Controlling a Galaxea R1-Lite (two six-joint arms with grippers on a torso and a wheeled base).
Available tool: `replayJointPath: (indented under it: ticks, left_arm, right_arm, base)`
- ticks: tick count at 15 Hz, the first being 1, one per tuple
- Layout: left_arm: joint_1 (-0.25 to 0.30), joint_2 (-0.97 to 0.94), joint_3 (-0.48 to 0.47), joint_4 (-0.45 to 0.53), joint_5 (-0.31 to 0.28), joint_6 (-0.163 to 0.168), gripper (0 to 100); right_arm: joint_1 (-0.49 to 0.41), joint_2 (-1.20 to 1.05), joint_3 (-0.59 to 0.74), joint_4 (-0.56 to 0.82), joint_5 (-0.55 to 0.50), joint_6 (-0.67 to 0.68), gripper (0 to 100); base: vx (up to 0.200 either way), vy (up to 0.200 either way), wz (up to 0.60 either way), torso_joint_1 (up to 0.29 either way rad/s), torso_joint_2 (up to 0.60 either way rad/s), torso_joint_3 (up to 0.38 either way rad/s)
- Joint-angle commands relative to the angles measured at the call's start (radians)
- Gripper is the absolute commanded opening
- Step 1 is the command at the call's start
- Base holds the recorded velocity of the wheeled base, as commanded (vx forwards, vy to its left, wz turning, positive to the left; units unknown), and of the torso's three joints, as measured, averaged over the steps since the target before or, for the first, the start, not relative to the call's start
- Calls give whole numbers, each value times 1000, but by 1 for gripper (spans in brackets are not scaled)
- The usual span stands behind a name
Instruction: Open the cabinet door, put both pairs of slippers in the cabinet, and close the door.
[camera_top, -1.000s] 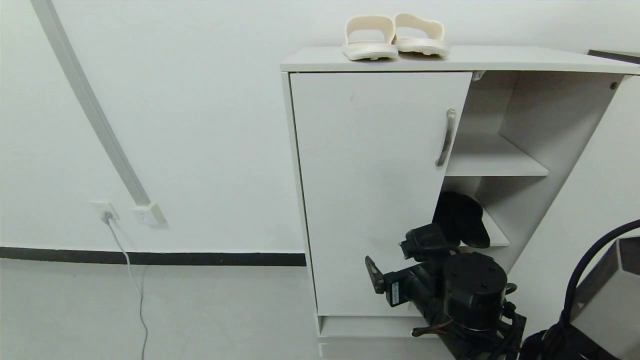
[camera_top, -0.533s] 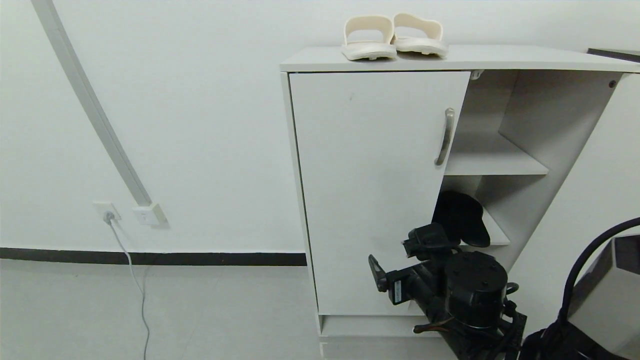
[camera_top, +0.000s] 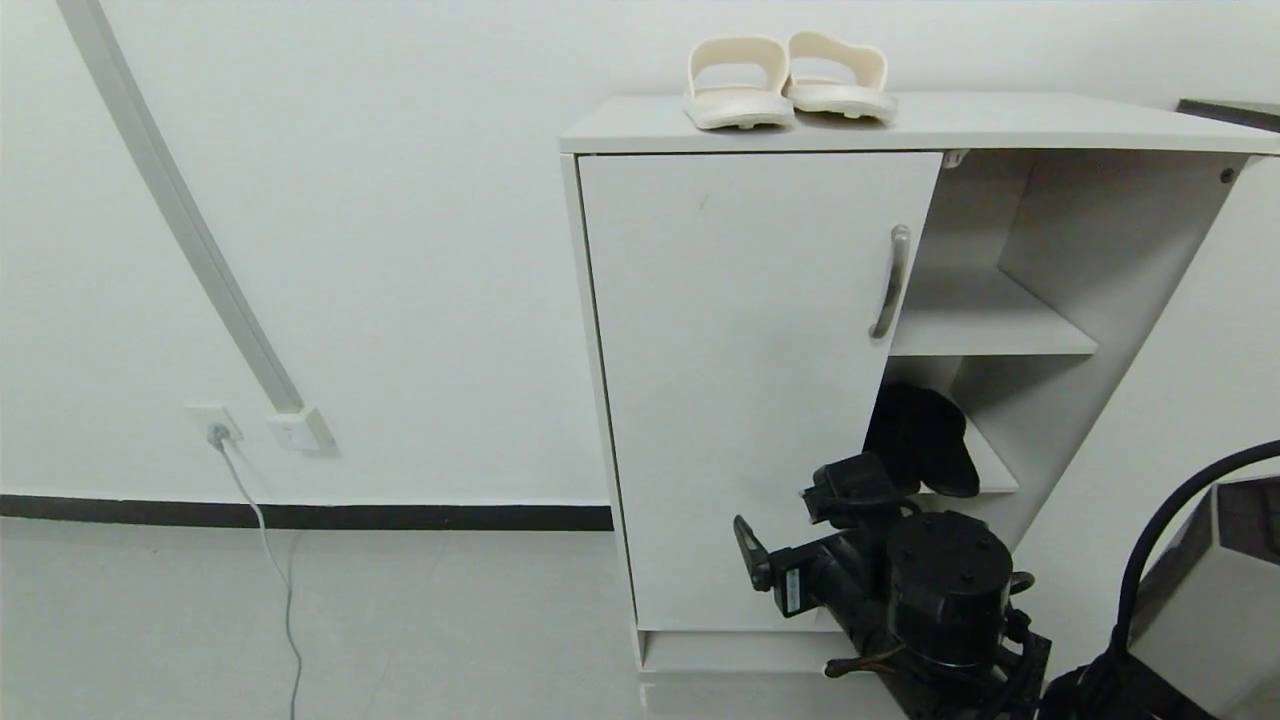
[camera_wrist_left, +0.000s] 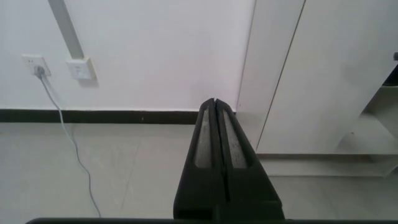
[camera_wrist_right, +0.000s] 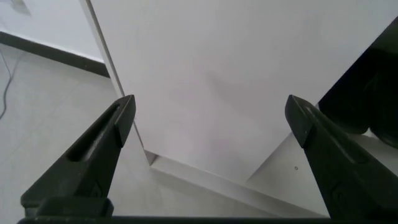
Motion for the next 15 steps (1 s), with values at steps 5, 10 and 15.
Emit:
replayJointPath:
  ticks: [5,10,15]
  left_arm:
    - [0,0,0,-2,1,-1,0]
    - [0,0,0,-2,0,-1,0]
    - [0,0,0,-2,0,-1,0]
  right_arm:
    - [0,-3,1,1,0,0,100]
    - [0,-6,1,3,-1,-3,100]
    - [0,-4,4,3,-1,-3,100]
  base:
    - [0,0,0,37,-438,-368]
    - [0,0,0,123,-458,-345]
    - [0,0,0,158,-480,-323]
